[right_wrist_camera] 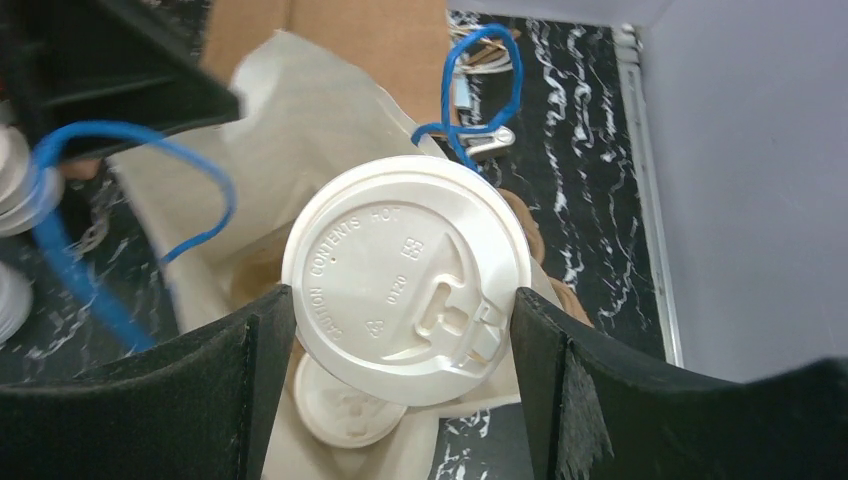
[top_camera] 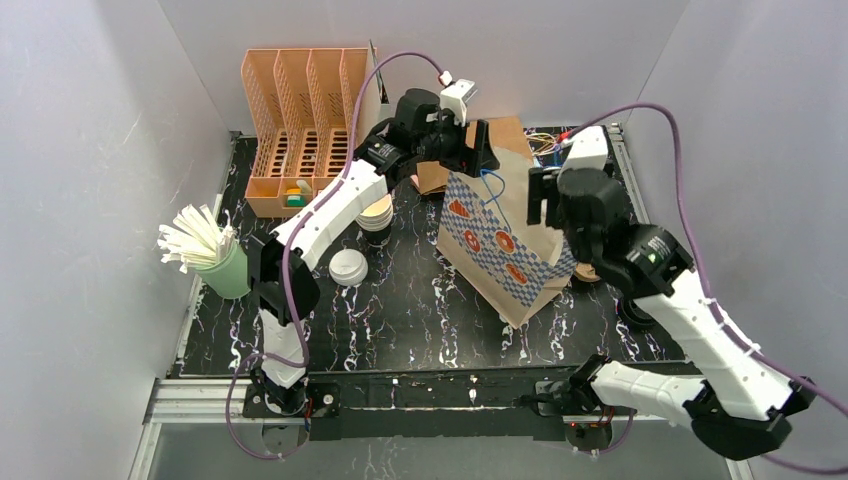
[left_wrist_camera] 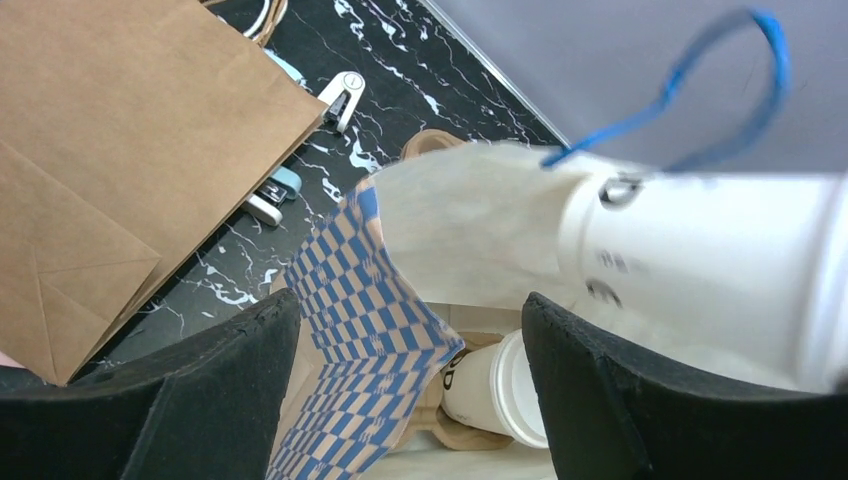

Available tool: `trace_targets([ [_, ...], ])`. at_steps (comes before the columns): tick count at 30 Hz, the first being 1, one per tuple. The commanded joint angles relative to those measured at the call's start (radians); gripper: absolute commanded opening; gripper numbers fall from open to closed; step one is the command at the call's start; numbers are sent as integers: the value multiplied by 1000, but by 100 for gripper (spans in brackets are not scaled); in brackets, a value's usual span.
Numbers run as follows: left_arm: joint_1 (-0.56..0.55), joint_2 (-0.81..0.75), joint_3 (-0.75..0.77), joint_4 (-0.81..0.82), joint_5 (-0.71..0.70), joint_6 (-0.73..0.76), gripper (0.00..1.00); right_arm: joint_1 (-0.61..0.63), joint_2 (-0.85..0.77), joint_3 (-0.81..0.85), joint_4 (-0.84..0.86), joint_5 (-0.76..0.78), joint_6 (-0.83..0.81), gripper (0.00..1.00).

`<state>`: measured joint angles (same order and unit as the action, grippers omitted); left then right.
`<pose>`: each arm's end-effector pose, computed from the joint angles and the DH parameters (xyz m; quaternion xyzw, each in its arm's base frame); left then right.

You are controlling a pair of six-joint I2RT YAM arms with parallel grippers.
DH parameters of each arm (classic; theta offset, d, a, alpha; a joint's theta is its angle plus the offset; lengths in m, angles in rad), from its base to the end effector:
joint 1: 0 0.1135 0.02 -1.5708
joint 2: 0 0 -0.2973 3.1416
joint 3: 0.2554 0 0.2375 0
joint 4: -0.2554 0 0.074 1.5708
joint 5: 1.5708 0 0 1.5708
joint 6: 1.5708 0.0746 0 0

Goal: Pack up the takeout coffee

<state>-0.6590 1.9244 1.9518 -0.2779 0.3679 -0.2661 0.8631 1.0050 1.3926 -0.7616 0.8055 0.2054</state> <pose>0.3711 -0.3213 0.4231 0.2616 0.7397 -0.3983 0.4751 0.1499 0.0924 0.4610 -0.0365 0.7907 -0.0148 0.6109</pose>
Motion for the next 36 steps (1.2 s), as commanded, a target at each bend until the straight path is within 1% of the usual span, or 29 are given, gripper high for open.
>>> trace_targets([
  [1, -9, 21, 64, -47, 32, 18, 76, -241, 34, 21, 59, -321, -54, 47],
  [5, -16, 40, 90, -93, 39, 30, 71, -316, 75, 38, 54, -445, -33, 44],
  [7, -20, 43, 101, -129, 29, 54, 69, -324, 76, 38, 57, -479, -22, 43],
  [9, -24, 44, 116, -160, 13, 80, 64, -325, 76, 40, 53, -500, -8, 42],
  [10, -24, 46, 124, -175, 5, 93, 59, -325, 76, 39, 48, -506, -3, 42],
  [11, -24, 49, 135, -185, -3, 109, 51, -326, 75, 37, 44, -513, -1, 42],
  [14, -28, 64, 170, -200, -14, 130, 18, -325, 72, 30, 35, -542, -7, 41],
  [15, -32, 70, 188, -202, -16, 138, 10, -326, 70, 28, 33, -551, -12, 41],
  [16, -36, 71, 201, -202, -20, 147, 4, -325, 68, 25, 31, -561, -18, 40],
  [17, -42, 70, 215, -202, -27, 159, 0, -325, 66, 24, 28, -570, -24, 40],
  [21, -66, 63, 247, -197, -36, 205, 0, -326, 60, 18, 22, -577, -54, 39],
  [24, -76, 51, 240, -196, -56, 217, 0, -325, 55, -4, 24, -570, -63, 39],
  [25, -77, 45, 230, -196, -66, 218, 3, -325, 52, -12, 28, -569, -62, 39],
  [28, -80, 38, 202, -199, -86, 220, 44, -325, 46, -22, 36, -560, -60, 39],
  [29, -79, 42, 202, -206, -94, 217, 55, -325, 43, -21, 36, -553, -58, 39],
  [30, -79, 48, 210, -221, -103, 210, 62, -326, 41, -22, 36, -550, -58, 39],
  [32, -80, 65, 234, -261, -118, 201, 67, -326, 36, -22, 36, -539, -60, 39],
  [36, -88, 78, 228, -315, -133, 197, 73, -325, 21, -30, 33, -534, -60, 39],
])
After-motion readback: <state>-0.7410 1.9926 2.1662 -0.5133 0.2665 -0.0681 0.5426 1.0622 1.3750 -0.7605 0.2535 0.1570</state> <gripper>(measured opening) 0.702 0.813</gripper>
